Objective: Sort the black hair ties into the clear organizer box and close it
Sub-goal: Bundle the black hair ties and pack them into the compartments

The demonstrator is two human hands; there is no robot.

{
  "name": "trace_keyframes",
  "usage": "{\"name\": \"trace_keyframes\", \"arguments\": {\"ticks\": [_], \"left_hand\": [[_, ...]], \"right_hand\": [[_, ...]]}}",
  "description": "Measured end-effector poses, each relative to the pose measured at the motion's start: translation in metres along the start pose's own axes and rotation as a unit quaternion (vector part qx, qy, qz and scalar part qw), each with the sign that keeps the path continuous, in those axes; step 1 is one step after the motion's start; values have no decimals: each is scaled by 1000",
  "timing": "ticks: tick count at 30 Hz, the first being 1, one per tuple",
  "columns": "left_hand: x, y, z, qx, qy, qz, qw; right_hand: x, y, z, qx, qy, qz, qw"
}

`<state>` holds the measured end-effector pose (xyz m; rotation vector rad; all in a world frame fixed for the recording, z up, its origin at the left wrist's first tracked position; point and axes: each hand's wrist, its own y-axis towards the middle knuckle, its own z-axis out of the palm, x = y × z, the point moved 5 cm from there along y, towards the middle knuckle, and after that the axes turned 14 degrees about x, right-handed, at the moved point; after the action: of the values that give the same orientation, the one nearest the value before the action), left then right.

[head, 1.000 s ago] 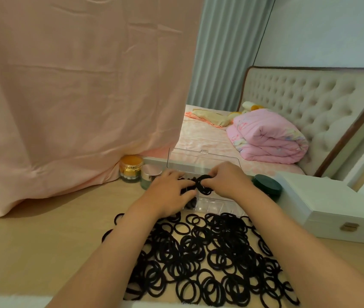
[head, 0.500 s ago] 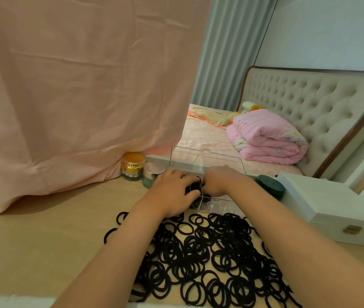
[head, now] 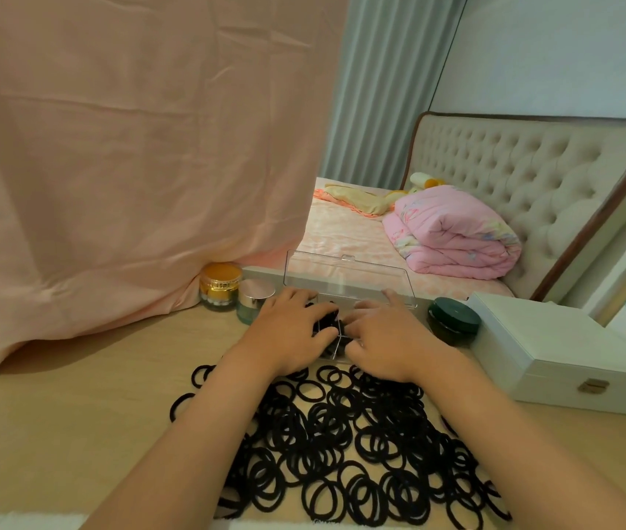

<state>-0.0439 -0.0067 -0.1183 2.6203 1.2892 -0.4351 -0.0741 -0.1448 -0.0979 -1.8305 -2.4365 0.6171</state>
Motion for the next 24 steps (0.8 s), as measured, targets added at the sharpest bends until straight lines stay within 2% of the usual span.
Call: {"name": "trace_keyframes", "arguments": {"ticks": [5, 12, 14, 18, 21, 24], "left_hand": [[-6, 0, -3, -20, -3, 28, 999], [-8, 0, 1, -9, 20, 27, 999], [-13, 0, -1, -19, 39, 34, 998], [-35, -2, -12, -54, 45, 69, 995], [-58, -5, -14, -41, 16, 104, 994], [-76, -5, 2, 49, -6, 112, 992]], "right_hand": [[-18, -16, -12, -135, 115, 8, 984], [3, -18, 7, -88, 43, -39, 994], [-5, -23, 4, -114, 96, -45, 988], [-37, -51, -5, -220, 232, -20, 947], [-49, -72, 3, -192, 256, 6, 948], [-49, -79, 20, -137, 205, 23, 969]]}}
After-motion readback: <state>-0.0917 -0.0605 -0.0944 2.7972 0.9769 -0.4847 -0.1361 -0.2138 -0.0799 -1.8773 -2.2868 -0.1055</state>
